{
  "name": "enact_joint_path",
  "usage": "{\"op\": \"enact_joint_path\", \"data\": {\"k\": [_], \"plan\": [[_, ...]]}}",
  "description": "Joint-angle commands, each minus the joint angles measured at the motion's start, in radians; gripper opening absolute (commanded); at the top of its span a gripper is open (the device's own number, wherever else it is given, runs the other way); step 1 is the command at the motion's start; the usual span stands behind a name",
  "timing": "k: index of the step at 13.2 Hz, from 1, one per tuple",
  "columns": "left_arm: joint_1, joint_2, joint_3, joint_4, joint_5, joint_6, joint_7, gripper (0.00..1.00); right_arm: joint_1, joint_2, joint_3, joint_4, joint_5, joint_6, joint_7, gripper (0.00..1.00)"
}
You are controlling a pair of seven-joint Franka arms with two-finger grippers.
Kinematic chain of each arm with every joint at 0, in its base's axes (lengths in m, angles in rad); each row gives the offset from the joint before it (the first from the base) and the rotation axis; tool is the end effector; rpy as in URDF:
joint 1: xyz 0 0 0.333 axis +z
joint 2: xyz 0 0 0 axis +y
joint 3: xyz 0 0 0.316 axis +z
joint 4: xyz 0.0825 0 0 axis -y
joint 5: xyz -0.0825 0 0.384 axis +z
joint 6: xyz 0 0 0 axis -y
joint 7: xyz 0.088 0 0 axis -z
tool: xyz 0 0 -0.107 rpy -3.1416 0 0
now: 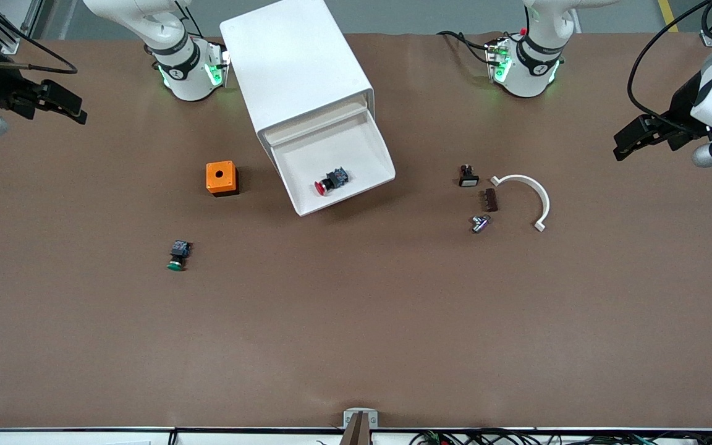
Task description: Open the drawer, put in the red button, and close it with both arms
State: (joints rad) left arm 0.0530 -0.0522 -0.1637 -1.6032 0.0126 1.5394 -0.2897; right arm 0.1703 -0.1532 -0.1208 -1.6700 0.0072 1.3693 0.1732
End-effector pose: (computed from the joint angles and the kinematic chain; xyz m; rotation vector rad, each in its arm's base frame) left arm 0.5318 -0.0602 0.6346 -3.1059 -0.2796 0.0122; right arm 0.4836 0.0198 0.6417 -3.1184 0.1873 0.2355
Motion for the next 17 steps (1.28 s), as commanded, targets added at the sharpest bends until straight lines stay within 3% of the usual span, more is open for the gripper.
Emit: {"op": "enact_joint_path", "data": {"k": [1,17], "plan": [[0.005,0.0,0.001,0.009,0.001,-0.001,-0.003,1.0,0.003,-0.013,0.001,-0.013,-0.024,0.007,0.019,1.0],[-0.004,0.018,-0.003,0.011,0.006,-0.001,0.004,1.0,0.014,-0.009,0.003,-0.016,-0.023,0.019,0.02,1.0]]}}
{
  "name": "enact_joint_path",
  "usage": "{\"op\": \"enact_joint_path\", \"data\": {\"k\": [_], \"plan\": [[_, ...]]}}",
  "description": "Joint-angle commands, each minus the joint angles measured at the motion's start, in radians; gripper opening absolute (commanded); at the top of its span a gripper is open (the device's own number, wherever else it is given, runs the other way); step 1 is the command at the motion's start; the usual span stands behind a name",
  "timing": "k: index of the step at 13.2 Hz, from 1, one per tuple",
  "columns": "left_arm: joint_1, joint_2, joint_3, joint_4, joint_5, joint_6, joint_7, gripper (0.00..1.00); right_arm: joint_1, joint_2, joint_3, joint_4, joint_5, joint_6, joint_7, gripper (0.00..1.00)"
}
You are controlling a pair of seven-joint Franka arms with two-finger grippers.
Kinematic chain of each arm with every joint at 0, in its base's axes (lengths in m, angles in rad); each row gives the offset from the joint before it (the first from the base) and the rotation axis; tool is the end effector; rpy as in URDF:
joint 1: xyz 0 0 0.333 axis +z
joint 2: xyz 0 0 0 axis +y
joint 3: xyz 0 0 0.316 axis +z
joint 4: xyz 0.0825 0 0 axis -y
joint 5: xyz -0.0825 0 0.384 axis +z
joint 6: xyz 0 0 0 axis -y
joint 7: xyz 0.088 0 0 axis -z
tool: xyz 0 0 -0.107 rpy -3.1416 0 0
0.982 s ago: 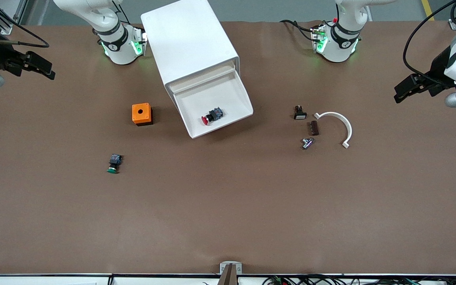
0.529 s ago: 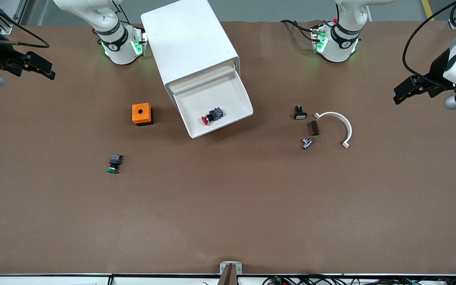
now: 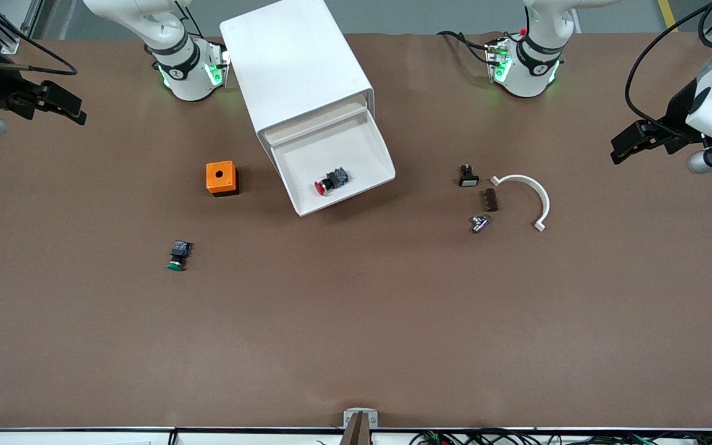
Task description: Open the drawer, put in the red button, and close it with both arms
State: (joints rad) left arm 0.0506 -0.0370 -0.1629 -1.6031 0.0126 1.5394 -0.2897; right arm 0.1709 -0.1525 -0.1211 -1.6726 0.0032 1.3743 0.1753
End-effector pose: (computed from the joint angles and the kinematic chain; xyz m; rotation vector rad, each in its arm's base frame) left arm 0.5362 -0.0608 0.6266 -3.1054 -0.2768 0.0357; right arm 0.4844 0.0196 0.6405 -3.1224 0.1913 0.2325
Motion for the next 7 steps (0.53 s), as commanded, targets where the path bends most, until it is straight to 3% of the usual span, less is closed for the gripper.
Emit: {"op": "enact_joint_path", "data": {"k": [1,7], "plan": [[-0.002,0.003,-0.004,0.011,0.006,-0.001,0.006,1.0,0.013,-0.01,0.003,-0.013,-0.019,0.014,0.018,1.0],[-0.003,0.003,-0.004,0.012,0.006,0.004,0.015,1.0,0.01,-0.01,0.001,-0.013,-0.019,0.011,0.007,1.0]]}}
